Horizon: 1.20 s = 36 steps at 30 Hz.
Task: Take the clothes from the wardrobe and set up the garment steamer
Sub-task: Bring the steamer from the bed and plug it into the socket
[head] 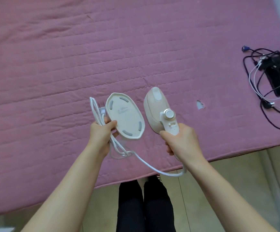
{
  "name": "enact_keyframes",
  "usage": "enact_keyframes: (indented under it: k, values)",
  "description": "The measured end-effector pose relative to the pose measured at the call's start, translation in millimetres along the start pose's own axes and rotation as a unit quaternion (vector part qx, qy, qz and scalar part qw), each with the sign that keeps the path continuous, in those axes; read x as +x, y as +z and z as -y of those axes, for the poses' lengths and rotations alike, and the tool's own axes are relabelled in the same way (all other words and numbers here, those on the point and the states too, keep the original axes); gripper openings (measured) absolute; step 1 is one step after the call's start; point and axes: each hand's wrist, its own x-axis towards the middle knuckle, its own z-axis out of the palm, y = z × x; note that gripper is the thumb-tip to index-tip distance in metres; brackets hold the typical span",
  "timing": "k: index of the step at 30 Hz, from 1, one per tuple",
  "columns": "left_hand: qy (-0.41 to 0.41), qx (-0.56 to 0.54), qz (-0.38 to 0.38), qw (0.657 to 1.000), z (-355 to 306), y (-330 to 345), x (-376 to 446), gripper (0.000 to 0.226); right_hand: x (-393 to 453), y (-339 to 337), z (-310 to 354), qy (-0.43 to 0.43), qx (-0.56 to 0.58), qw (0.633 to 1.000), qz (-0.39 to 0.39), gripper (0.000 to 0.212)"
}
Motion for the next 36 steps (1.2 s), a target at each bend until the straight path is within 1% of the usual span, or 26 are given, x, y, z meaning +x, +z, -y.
enact_keyframes:
  k: [4, 9, 12, 16, 20, 25, 28, 31, 36]
  values:
    - [0.028, -0.006, -0.028, 0.999, -3, -24, -42, 0.042, -32, -10, 14, -0.043, -0.037, 0.998, 0.021, 0.018]
    - [0.056, -0.033, -0.071, 0.995, -3, -48, -95, 0.043, -71, -24, 34, -0.078, -0.046, 0.993, 0.07, 0.015]
    - [0.064, -0.06, -0.111, 0.99, -4, -57, -128, 0.041, -89, -34, 44, -0.106, -0.054, 0.987, 0.104, 0.013]
    - [0.077, -0.11, -0.172, 0.976, 2, -67, -170, 0.038, -108, -47, 52, -0.147, -0.077, 0.974, 0.152, 0.014]
    - [0.089, -0.161, -0.211, 0.96, 19, -70, -214, 0.037, -126, -61, 51, -0.201, -0.115, 0.954, 0.192, 0.012]
    - [0.096, -0.218, -0.286, 0.928, 49, -78, -268, 0.039, -153, -69, 43, -0.261, -0.165, 0.92, 0.241, 0.012]
    - [0.096, -0.263, -0.309, 0.909, 71, -86, -298, 0.044, -167, -65, 37, -0.267, -0.187, 0.902, 0.282, 0.015]
    - [0.087, -0.291, -0.355, 0.884, 89, -100, -325, 0.048, -182, -56, 33, -0.273, -0.207, 0.884, 0.318, 0.017]
    - [0.072, -0.343, -0.404, 0.845, 119, -122, -364, 0.047, -212, -35, 29, -0.308, -0.244, 0.849, 0.354, 0.021]
